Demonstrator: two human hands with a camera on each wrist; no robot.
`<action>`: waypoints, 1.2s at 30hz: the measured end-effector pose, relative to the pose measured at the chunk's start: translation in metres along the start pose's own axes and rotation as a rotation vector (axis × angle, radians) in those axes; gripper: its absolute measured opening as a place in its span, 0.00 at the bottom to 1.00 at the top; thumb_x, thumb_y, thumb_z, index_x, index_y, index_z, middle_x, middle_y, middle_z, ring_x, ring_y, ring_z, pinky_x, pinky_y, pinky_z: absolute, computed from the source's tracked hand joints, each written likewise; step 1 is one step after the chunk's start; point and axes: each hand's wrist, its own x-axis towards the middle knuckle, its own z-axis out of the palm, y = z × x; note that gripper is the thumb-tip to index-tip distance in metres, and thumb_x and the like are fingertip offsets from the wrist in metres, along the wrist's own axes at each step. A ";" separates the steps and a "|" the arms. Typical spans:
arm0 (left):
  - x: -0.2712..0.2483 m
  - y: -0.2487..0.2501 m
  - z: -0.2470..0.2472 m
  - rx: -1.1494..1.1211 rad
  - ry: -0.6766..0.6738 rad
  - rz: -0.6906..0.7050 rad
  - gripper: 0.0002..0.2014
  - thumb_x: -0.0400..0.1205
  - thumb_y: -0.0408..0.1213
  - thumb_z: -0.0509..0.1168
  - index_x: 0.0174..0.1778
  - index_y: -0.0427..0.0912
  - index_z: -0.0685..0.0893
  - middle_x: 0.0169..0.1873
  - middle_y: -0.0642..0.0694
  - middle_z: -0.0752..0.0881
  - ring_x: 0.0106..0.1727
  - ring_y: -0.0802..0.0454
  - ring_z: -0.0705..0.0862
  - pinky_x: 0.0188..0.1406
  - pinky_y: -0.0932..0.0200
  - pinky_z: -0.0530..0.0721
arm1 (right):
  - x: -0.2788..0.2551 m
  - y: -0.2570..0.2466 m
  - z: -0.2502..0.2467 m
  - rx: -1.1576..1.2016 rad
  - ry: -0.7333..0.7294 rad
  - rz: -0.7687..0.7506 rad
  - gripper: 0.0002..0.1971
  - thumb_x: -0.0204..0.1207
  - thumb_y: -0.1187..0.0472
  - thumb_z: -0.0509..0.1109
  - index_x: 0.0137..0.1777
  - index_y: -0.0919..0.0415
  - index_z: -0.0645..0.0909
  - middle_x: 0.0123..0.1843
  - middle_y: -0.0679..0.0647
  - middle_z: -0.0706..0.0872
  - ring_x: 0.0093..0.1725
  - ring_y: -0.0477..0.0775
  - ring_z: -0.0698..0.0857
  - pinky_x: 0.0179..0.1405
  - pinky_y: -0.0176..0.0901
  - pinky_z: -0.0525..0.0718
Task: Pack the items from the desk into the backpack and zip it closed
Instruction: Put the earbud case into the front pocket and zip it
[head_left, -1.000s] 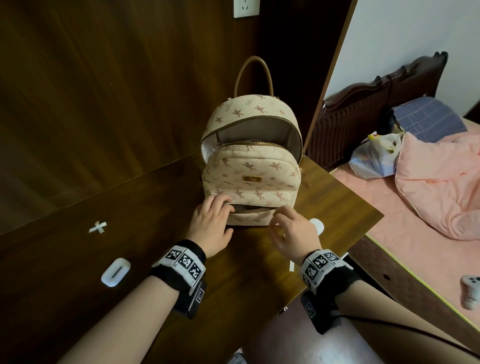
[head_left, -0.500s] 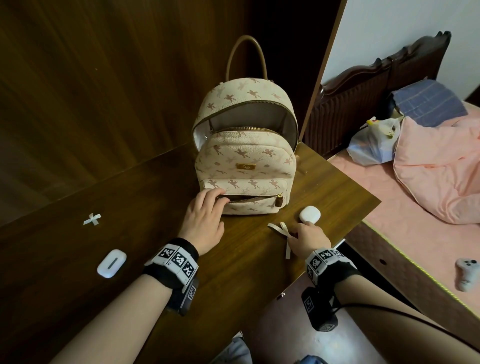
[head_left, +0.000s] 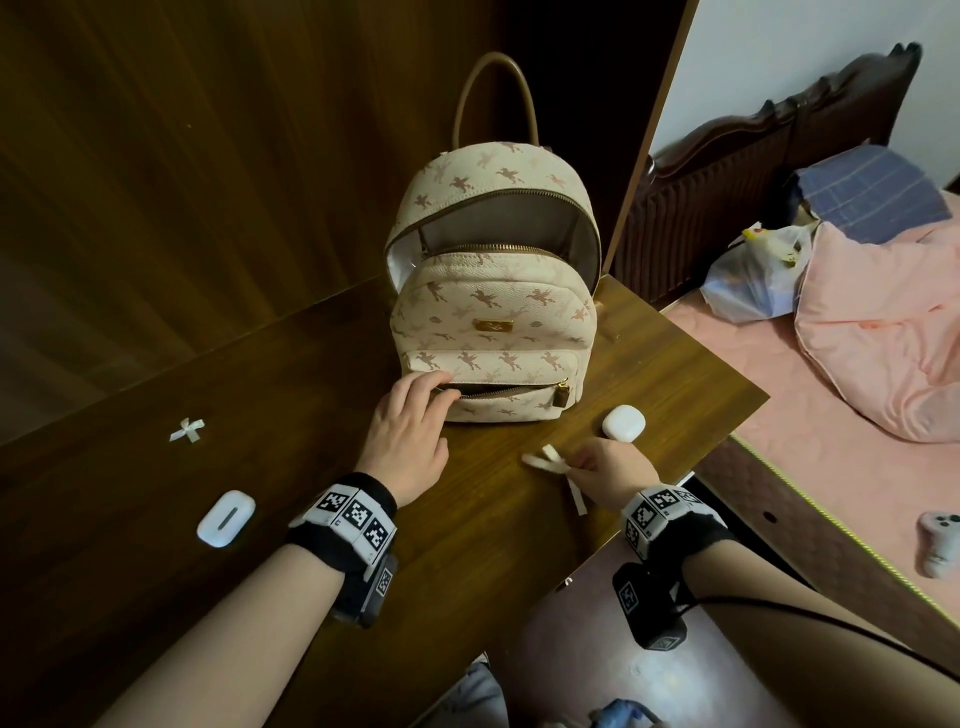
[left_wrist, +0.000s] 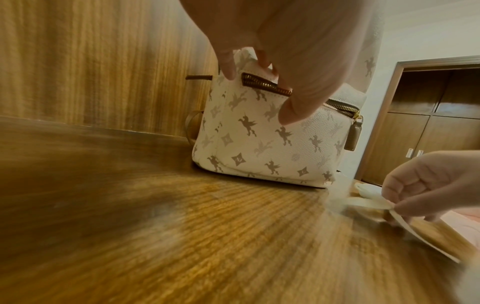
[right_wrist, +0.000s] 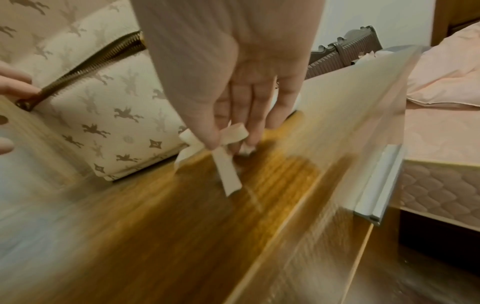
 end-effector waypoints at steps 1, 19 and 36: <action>0.001 -0.001 0.000 -0.001 0.009 0.003 0.26 0.69 0.37 0.73 0.64 0.44 0.80 0.66 0.44 0.75 0.69 0.45 0.68 0.61 0.45 0.79 | 0.000 -0.003 -0.003 0.025 -0.042 -0.042 0.08 0.78 0.54 0.68 0.55 0.50 0.83 0.52 0.46 0.86 0.49 0.45 0.82 0.47 0.36 0.83; 0.023 -0.001 -0.018 -0.214 0.087 0.056 0.20 0.80 0.54 0.53 0.57 0.48 0.83 0.54 0.53 0.80 0.61 0.51 0.73 0.57 0.48 0.75 | -0.001 -0.067 -0.047 0.201 0.386 -0.478 0.04 0.72 0.60 0.74 0.47 0.55 0.87 0.43 0.47 0.89 0.41 0.40 0.82 0.40 0.20 0.70; 0.047 0.006 -0.023 -0.336 0.022 0.058 0.05 0.81 0.40 0.66 0.48 0.43 0.82 0.44 0.49 0.86 0.49 0.50 0.84 0.51 0.57 0.77 | 0.004 -0.072 -0.035 0.202 0.388 -0.466 0.07 0.75 0.56 0.71 0.52 0.55 0.84 0.43 0.47 0.88 0.40 0.44 0.84 0.43 0.38 0.84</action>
